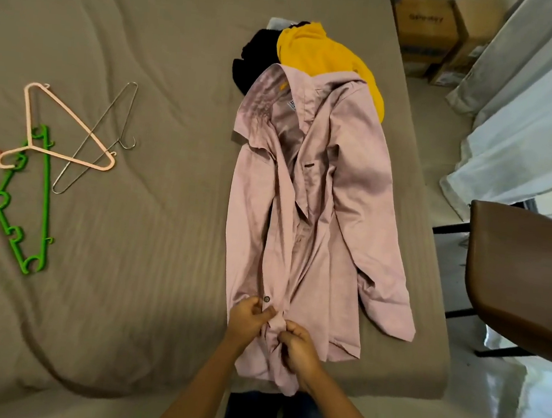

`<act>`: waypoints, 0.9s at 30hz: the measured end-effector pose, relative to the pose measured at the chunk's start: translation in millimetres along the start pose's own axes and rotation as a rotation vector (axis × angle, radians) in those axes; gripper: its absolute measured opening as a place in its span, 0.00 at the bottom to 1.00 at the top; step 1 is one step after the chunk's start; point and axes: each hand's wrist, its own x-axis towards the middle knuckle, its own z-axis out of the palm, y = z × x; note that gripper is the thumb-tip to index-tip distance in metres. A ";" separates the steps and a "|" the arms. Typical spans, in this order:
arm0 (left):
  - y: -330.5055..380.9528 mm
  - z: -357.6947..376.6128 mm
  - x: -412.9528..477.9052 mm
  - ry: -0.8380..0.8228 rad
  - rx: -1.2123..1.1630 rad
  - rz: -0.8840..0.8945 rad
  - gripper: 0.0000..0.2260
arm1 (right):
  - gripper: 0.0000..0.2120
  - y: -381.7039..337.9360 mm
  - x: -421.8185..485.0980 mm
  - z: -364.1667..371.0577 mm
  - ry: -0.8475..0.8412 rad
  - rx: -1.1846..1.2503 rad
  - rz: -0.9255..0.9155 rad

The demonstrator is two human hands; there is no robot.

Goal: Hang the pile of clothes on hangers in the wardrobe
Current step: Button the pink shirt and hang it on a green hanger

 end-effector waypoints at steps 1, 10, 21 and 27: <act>-4.5 -3.3 -0.3 0.033 -0.011 0.015 0.17 | 0.17 -2.6 0.5 -0.2 -0.003 -0.055 -0.001; -10.4 -26.7 -16.8 -0.017 -0.130 -0.011 0.09 | 0.08 -21.9 -6.9 11.0 -0.135 -0.018 -0.019; -26.4 -48.5 -12.7 0.179 -0.246 -0.057 0.17 | 0.25 -11.1 15.4 -5.5 0.471 -0.525 -0.158; -28.0 -37.1 -23.7 -0.074 0.006 0.084 0.27 | 0.02 -20.6 14.4 -22.5 0.424 -0.424 -0.099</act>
